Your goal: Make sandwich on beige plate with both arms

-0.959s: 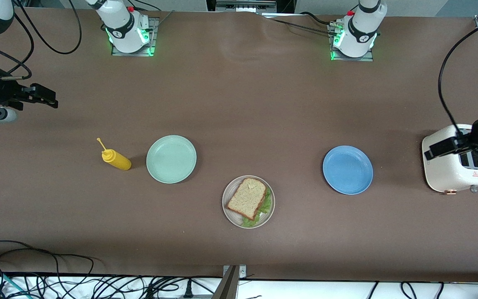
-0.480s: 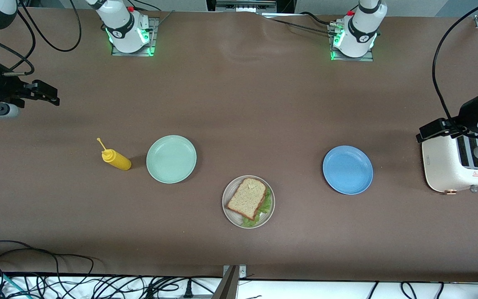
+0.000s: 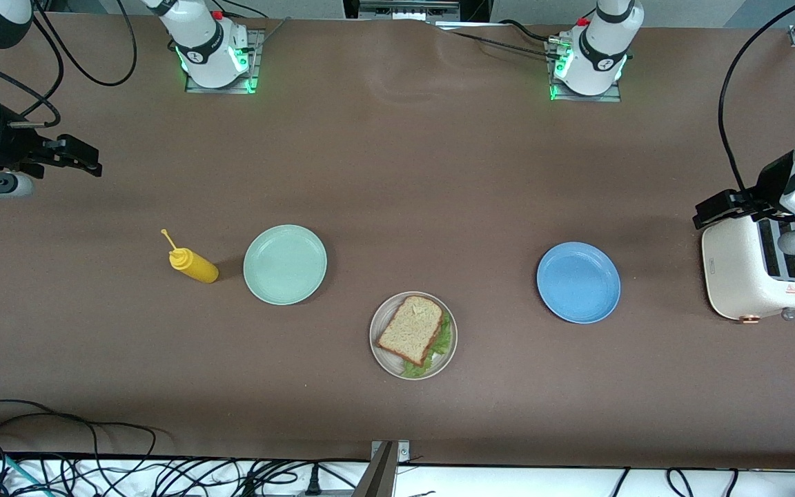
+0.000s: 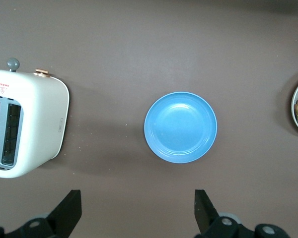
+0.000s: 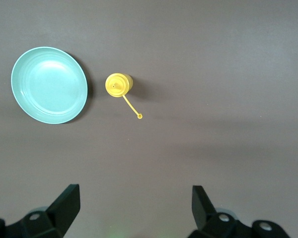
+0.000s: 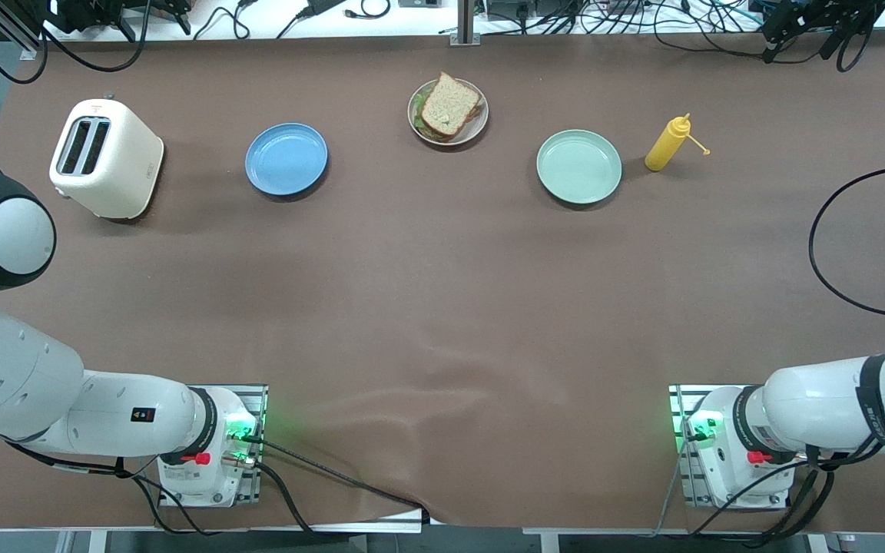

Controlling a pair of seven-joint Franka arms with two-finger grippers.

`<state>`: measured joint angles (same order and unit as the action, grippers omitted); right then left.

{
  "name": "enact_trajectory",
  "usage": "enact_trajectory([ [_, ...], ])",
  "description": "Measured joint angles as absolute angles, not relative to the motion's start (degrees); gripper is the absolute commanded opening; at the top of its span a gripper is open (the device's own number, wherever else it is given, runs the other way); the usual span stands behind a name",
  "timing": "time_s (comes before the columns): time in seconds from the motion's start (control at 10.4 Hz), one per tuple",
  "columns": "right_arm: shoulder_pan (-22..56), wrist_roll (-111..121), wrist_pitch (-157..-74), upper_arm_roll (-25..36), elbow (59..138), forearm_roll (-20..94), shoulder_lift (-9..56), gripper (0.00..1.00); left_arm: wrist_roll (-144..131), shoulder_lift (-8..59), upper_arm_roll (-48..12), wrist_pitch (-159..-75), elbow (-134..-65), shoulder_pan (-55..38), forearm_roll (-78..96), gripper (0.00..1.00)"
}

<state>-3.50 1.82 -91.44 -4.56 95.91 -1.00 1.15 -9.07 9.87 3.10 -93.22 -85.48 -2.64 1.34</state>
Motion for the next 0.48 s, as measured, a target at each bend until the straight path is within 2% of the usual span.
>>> enact_trajectory([
  [0.48, -3.5, 1.6, -92.1, -4.6, 96.0, -1.0, 1.2, 1.00, -9.1, 9.9, 3.1, -93.2, -85.8, -1.9, 1.3, 1.00],
])
